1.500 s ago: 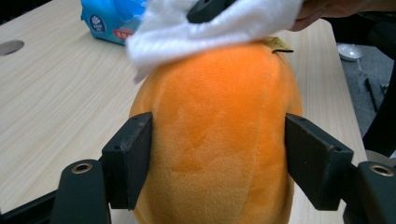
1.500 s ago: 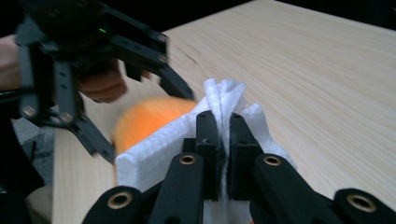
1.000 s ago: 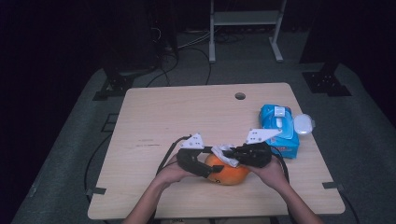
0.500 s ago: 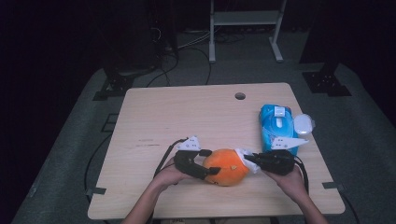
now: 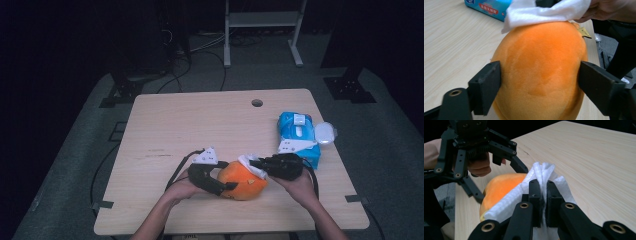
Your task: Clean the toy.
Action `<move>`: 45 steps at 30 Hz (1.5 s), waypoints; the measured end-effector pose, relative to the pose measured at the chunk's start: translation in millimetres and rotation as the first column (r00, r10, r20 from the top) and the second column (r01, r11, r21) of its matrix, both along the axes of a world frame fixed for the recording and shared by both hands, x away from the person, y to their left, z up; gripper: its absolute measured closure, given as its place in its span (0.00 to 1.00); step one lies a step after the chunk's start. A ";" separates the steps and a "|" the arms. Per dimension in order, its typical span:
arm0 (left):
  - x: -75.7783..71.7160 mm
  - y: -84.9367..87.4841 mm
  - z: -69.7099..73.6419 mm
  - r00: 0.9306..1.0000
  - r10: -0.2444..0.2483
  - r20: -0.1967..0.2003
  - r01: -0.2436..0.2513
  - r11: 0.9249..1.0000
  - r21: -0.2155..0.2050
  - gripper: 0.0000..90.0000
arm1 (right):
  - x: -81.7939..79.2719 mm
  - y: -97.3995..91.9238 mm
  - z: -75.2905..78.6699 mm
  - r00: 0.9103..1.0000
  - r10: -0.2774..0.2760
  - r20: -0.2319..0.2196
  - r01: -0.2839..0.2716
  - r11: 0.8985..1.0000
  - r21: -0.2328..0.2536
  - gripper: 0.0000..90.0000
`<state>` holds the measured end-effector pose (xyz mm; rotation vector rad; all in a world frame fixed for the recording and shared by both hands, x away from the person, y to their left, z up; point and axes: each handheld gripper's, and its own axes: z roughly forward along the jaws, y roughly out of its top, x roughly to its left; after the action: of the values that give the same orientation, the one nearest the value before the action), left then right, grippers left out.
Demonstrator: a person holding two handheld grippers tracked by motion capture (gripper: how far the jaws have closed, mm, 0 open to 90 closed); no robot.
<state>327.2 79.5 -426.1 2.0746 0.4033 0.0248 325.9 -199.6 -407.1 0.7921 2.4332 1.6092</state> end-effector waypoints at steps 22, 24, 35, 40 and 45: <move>13.5 9.4 -3.1 0.991 0.017 -0.136 -0.032 0.994 -0.108 0.36 | -8.6 -1.9 -0.5 1.000 0.015 0.007 -0.015 1.000 0.017 0.94; 8.2 6.0 5.7 0.999 0.046 -0.004 -0.046 0.993 -0.111 0.38 | -6.2 -5.4 5.0 1.000 -0.006 0.024 0.006 1.000 0.029 0.94; 18.5 -8.9 5.1 0.988 0.050 0.148 -0.060 0.996 0.061 0.22 | 17.5 -5.4 -2.1 0.997 -0.070 0.021 0.070 0.997 0.016 0.94; 17.2 2.8 -3.4 0.989 0.116 0.090 -0.116 0.993 -0.007 0.10 | 20.3 -7.2 -25.1 0.997 -0.065 -0.037 0.068 0.995 0.069 0.94; 21.9 12.6 -12.9 0.986 0.165 -0.032 -0.165 0.986 0.010 0.08 | 17.4 -8.0 -21.9 0.997 -0.073 -0.020 0.074 0.996 0.043 0.94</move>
<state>349.1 92.1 -438.9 2.0462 0.5950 0.0919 343.2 -207.6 -429.1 0.8959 2.3597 1.6406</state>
